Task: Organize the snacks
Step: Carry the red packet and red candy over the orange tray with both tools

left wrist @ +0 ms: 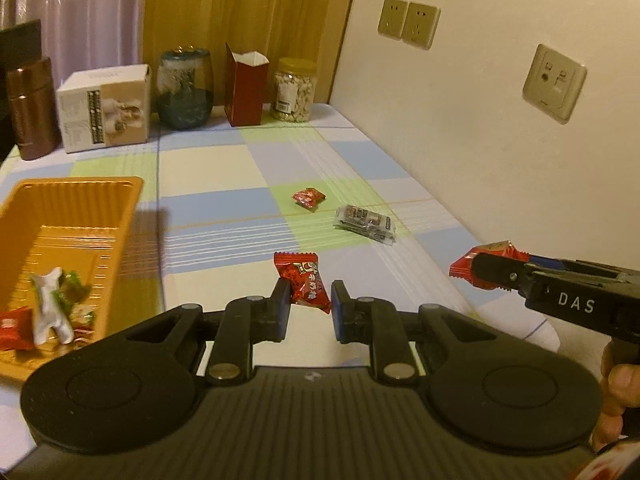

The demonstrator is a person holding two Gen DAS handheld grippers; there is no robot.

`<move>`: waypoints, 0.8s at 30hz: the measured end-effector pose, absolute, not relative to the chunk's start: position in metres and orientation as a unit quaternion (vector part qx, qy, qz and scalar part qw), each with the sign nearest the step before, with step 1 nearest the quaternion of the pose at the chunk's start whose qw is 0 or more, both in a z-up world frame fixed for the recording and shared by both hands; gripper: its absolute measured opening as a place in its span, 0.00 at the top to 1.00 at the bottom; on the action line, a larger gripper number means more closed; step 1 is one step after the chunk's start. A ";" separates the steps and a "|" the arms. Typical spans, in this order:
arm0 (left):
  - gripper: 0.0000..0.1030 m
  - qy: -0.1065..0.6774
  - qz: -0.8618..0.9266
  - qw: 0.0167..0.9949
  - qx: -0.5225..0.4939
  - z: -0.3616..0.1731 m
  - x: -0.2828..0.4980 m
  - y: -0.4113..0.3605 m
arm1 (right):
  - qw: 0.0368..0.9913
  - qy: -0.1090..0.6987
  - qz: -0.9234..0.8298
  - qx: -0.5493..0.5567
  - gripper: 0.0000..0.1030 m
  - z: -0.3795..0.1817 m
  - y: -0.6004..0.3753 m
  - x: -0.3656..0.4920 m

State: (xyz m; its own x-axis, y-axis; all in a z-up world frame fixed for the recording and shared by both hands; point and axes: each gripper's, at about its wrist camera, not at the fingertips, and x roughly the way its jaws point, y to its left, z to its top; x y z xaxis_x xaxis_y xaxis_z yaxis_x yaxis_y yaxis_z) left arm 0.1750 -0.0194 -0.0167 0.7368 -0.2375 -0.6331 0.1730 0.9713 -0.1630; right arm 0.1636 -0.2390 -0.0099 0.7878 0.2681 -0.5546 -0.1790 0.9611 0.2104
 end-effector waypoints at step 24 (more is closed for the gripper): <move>0.82 0.343 -0.062 0.936 -0.040 0.008 0.103 0.048 | 0.935 0.303 0.175 0.052 0.59 0.013 -0.158 0.104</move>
